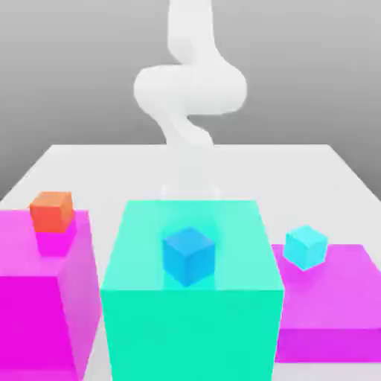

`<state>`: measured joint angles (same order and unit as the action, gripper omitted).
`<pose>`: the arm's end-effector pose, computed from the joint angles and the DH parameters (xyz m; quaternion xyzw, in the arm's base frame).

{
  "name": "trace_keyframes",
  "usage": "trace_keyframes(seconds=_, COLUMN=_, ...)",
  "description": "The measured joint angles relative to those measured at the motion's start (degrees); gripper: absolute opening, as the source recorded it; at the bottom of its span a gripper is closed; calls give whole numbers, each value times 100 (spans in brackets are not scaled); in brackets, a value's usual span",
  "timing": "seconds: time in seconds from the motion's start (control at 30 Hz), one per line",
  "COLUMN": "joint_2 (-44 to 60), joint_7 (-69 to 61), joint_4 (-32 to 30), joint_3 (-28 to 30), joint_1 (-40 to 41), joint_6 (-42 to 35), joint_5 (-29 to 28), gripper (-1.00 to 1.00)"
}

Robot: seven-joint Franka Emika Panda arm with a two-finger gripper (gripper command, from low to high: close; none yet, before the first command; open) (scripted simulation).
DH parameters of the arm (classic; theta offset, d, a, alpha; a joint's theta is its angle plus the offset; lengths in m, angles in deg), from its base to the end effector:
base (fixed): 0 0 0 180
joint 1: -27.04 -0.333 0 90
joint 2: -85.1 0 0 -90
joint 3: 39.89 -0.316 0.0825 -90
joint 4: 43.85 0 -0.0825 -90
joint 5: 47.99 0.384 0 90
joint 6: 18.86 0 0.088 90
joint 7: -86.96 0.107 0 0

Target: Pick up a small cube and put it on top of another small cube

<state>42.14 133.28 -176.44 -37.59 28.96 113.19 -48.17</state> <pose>0.3644 -0.0327 0.6856 -0.8433 0.3974 -0.3326 0.1422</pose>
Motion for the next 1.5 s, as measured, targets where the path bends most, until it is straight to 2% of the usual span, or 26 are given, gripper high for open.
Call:
trace_keyframes(seconds=0.23, joint_2=1509, joint_7=589, joint_4=-220, joint_3=625, joint_1=902, joint_6=434, joint_5=-221, gripper=0)
trace_keyframes(seconds=0.4, joint_2=2604, joint_7=1241, joint_4=-373, joint_3=932, joint_1=1602, joint_6=770, joint_5=-665, gripper=0)
trace_keyframes(seconds=0.53, joint_2=3414, joint_7=1953, joint_4=-489, joint_3=1199, joint_1=2130, joint_6=1014, joint_5=-1287, gripper=0)
trace_keyframes(seconds=0.7, joint_2=4292, joint_7=3066, joint_4=-600, joint_3=1584, joint_1=2950, joint_6=1212, joint_5=-2383, gripper=0)
trace_keyframes(seconds=0.83, joint_2=4921, joint_7=3982, joint_4=-1024, joint_3=1840, joint_1=3310, joint_6=1820, joint_5=-3111, gripper=0)
trace_keyframes(seconds=0.9, joint_2=5159, joint_7=4276, joint_4=-1316, joint_3=1946, joint_1=3375, joint_6=2224, joint_5=-3224, gripper=0)
trace_keyframes(seconds=1.0, joint_2=5376, joint_7=4433, joint_4=-1783, joint_3=1918, joint_1=3494, joint_6=2840, joint_5=-3036, gripper=0)
trace_keyframes(seconds=1.07, joint_2=5370, joint_7=4325, joint_4=-2007, joint_3=1765, joint_1=3597, joint_6=3040, joint_5=-2683, gripper=0)
trace_keyframes(seconds=1.3, joint_2=4918, joint_7=3534, joint_4=-2523, joint_3=1039, joint_1=3886, joint_6=3118, joint_5=-1035, gripper=0)
trace_keyframes(seconds=1.5, joint_2=4409, joint_7=3067, joint_4=-2899, joint_3=785, joint_1=3762, joint_6=3041, joint_5=79, gripper=0)
